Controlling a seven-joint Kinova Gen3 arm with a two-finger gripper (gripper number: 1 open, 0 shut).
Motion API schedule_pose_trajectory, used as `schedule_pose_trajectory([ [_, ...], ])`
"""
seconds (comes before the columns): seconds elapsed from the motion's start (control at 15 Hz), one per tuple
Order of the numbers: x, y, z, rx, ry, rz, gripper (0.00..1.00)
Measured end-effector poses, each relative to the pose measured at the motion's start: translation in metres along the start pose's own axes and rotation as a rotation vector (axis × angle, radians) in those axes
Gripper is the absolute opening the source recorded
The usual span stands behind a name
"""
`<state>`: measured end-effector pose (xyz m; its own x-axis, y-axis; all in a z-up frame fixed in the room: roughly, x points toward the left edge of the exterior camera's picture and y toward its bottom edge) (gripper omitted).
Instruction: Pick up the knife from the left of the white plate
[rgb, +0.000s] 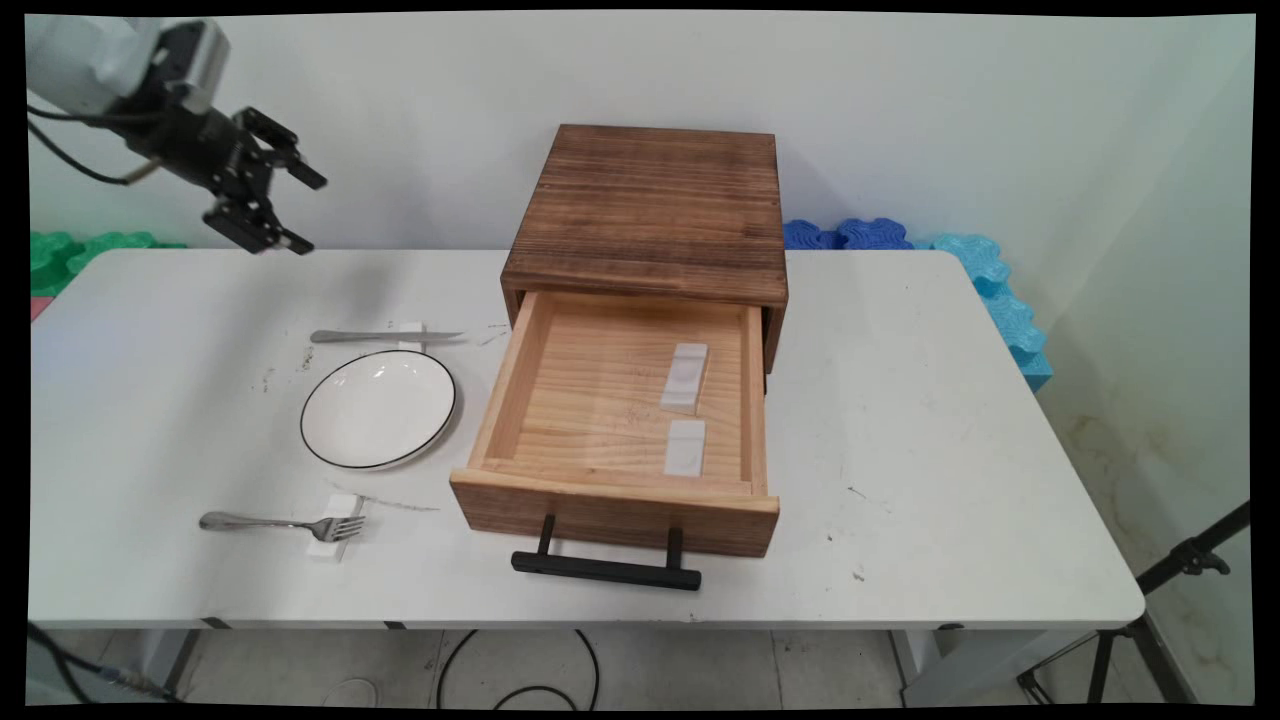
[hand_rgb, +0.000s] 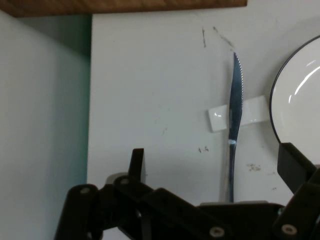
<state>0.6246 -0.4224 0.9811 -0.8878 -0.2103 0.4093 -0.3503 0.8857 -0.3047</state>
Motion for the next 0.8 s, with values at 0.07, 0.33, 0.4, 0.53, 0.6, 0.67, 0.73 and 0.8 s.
schedule_pose_trajectory([
  [0.07, -0.001, -0.003, 0.011, -0.011, -0.007, 0.010, 1.00],
  [0.33, -0.005, -0.010, 0.044, -0.050, -0.029, 0.032, 1.00],
  [0.4, -0.007, -0.011, 0.052, -0.060, -0.035, 0.037, 1.00],
  [0.53, -0.010, -0.013, 0.065, -0.078, -0.045, 0.040, 1.00],
  [0.6, -0.011, -0.013, 0.070, -0.086, -0.049, 0.041, 1.00],
  [0.67, -0.013, -0.013, 0.078, -0.098, -0.056, 0.042, 1.00],
  [0.73, -0.014, -0.013, 0.085, -0.108, -0.061, 0.042, 1.00],
  [0.8, -0.016, -0.014, 0.092, -0.119, -0.067, 0.041, 1.00],
])
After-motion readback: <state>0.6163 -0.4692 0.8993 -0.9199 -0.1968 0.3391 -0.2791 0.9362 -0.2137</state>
